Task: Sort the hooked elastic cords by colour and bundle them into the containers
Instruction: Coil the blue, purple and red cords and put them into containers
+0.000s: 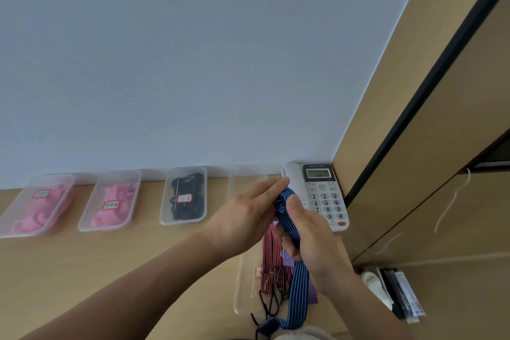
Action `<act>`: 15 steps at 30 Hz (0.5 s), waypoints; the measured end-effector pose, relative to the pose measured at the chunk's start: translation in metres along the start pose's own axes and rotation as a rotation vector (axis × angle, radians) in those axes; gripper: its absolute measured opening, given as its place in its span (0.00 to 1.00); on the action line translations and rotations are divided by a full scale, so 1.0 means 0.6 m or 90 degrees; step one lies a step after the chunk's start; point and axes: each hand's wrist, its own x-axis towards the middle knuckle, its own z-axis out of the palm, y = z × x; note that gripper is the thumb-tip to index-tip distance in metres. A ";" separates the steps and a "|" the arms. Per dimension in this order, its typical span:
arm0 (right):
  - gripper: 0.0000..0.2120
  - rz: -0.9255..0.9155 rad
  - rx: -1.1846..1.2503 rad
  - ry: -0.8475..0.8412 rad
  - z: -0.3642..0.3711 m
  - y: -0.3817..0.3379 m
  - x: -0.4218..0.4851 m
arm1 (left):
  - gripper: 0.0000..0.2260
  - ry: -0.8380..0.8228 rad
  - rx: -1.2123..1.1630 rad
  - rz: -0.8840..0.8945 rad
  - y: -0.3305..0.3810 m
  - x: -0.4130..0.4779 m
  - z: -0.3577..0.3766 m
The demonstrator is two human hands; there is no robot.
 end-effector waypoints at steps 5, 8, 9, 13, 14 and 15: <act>0.23 -0.040 0.020 0.006 -0.007 -0.001 0.001 | 0.27 -0.126 -0.324 -0.209 0.030 0.008 -0.015; 0.25 -0.052 0.004 0.011 -0.009 0.003 0.001 | 0.11 -0.068 -0.625 -0.414 0.048 0.030 -0.027; 0.25 -0.056 -0.002 0.012 -0.009 0.005 0.002 | 0.11 -0.082 -0.667 -0.443 0.048 0.035 -0.028; 0.23 -0.056 -0.003 -0.009 -0.008 0.015 0.003 | 0.18 -0.196 -0.723 -0.430 0.046 0.038 -0.035; 0.23 -0.046 -0.004 -0.011 -0.009 0.016 0.003 | 0.16 -0.193 -0.729 -0.426 0.044 0.039 -0.037; 0.22 -0.030 -0.003 -0.011 -0.009 0.017 0.002 | 0.15 -0.170 -0.729 -0.431 0.039 0.040 -0.036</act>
